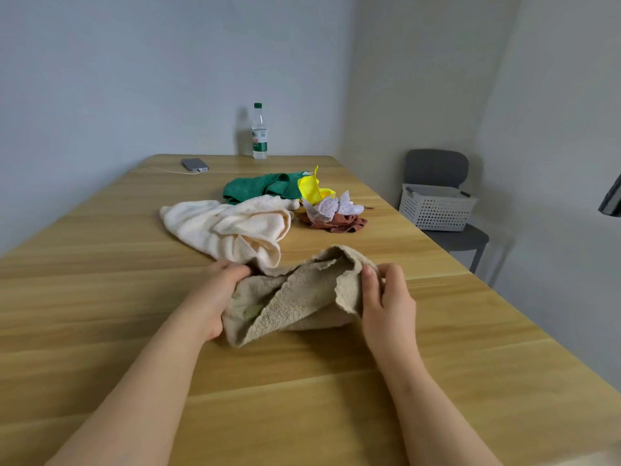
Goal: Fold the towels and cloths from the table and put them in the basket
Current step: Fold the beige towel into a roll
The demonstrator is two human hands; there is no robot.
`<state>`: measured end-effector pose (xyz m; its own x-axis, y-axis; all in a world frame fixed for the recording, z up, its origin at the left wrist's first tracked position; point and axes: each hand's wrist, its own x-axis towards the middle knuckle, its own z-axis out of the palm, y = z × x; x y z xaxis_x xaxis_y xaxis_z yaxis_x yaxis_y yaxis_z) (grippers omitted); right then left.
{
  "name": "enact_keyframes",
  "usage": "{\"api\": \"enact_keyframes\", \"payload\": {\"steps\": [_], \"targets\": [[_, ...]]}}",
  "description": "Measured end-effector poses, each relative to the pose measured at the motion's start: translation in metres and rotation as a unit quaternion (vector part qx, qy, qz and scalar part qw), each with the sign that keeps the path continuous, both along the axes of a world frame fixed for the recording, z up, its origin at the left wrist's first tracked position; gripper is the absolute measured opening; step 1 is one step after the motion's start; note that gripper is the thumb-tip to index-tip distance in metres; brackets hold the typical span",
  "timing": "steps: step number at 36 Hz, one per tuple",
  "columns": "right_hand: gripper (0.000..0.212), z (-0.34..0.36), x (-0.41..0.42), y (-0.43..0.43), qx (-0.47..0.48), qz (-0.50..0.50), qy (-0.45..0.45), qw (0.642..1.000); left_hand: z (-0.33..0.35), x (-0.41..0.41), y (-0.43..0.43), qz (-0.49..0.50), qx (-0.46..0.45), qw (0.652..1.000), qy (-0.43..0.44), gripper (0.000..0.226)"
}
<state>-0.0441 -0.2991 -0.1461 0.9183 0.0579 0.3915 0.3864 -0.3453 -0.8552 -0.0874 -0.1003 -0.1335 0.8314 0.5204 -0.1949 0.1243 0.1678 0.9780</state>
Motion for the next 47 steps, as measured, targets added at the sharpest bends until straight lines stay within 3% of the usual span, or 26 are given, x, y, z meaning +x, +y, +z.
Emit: {"api": "enact_keyframes", "payload": {"steps": [5, 7, 9, 10, 12, 14, 16, 18, 20, 23, 25, 27, 32, 36, 41, 47], "targets": [[0.03, 0.008, 0.006, -0.003, 0.097, 0.07, 0.09, 0.989, 0.015, -0.005, 0.0, -0.034, -0.142, 0.989, -0.035, 0.019], [0.03, 0.017, 0.01, -0.004, 0.158, 0.106, 0.174, 0.966, 0.019, -0.005, 0.003, -0.023, -0.186, 0.977, -0.101, 0.014], [0.023, 0.027, 0.014, -0.004, 0.227, 0.133, 0.248, 0.932, 0.018, -0.002, 0.003, 0.006, -0.201, 0.966, -0.164, 0.029], [0.018, 0.031, 0.016, -0.004, 0.243, 0.125, 0.261, 0.926, 0.013, 0.001, 0.003, 0.024, -0.135, 0.978, -0.158, 0.043], [0.011, 0.034, 0.025, -0.005, 0.181, 0.057, 0.227, 0.955, 0.004, 0.004, -0.001, 0.052, 0.142, 0.986, -0.07, 0.064], [0.027, 0.028, 0.03, -0.005, 0.055, -0.02, 0.162, 0.985, -0.004, 0.006, -0.007, 0.07, 0.349, 0.934, -0.037, 0.067], [0.041, 0.017, 0.028, -0.006, -0.078, -0.095, 0.074, 0.99, -0.01, 0.007, -0.013, 0.054, 0.413, 0.907, -0.057, 0.056], [0.038, 0.004, 0.023, -0.004, -0.153, -0.133, -0.025, 0.979, -0.014, 0.009, -0.02, 0.0, 0.463, 0.884, -0.057, 0.044], [0.034, -0.002, 0.02, -0.001, -0.2, -0.109, -0.041, 0.973, -0.016, 0.007, -0.026, -0.08, 0.491, 0.867, -0.028, 0.041], [0.045, -0.007, 0.019, 0.0, -0.273, -0.073, 0.034, 0.959, -0.02, 0.006, -0.033, -0.176, 0.533, 0.827, 0.046, 0.046], [0.051, -0.009, 0.019, -0.001, -0.287, -0.077, 0.067, 0.953, -0.023, 0.007, -0.033, -0.194, 0.589, 0.779, 0.093, 0.043], [0.048, -0.009, 0.018, -0.005, -0.299, -0.097, 0.077, 0.946, -0.025, 0.009, -0.032, -0.183, 0.613, 0.758, 0.124, 0.042], [0.028, -0.007, 0.019, -0.016, -0.317, -0.085, 0.086, 0.941, -0.023, 0.007, -0.037, -0.134, 0.581, 0.792, 0.133, 0.048], [0.006, -0.006, 0.017, -0.015, -0.189, 0.017, 0.073, 0.979, -0.012, 0.0, -0.044, -0.123, 0.555, 0.821, 0.052, 0.045], [0.013, -0.009, 0.013, -0.006, -0.154, 0.091, 0.051, 0.983, -0.008, -0.002, -0.054, -0.179, 0.617, 0.766, 0.019, 0.038], [0.006, -0.01, 0.014, -0.009, -0.17, 0.025, 0.055, 0.984, -0.013, -0.001, -0.053, -0.161, 0.606, 0.779, -0.012, 0.014]]}}
